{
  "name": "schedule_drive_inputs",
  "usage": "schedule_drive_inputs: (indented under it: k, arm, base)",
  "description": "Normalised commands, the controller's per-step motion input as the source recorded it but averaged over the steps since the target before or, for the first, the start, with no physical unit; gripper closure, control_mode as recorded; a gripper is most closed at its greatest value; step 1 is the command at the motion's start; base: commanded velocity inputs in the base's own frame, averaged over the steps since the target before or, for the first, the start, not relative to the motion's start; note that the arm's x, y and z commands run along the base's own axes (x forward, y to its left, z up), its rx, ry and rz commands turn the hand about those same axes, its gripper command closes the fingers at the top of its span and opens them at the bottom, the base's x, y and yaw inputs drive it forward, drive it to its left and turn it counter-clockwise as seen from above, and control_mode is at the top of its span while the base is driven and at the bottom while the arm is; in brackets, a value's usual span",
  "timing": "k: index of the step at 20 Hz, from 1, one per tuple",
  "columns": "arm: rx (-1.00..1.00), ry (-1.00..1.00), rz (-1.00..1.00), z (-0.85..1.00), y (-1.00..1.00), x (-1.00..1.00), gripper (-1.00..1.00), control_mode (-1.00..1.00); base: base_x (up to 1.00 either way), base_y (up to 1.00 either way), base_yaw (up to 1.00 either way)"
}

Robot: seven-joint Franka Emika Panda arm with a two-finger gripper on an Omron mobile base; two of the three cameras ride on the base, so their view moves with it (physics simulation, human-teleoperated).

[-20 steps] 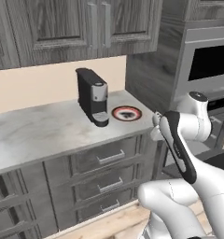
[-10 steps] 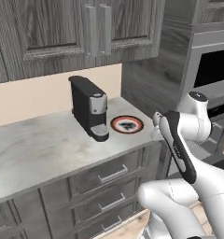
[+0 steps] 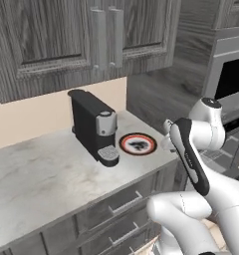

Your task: Pick up the tongs from the counter and place them near the plate next to the oven.

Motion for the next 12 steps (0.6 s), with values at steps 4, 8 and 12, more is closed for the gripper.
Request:
schedule_drive_inputs:
  k: [4, 8, 12]
  arm:
    - [0.00, 0.00, 0.00, 0.00, 0.00, 0.00, 1.00, 1.00]
    - [0.00, 0.00, 0.00, 0.00, 0.00, 0.00, 1.00, 1.00]
    - [0.00, 0.00, 0.00, 0.00, 0.00, 0.00, 1.00, 1.00]
  base:
    - [0.48, 0.00, -0.20]
    - [0.38, 0.00, -0.20]
    - [0.34, 0.00, -0.19]
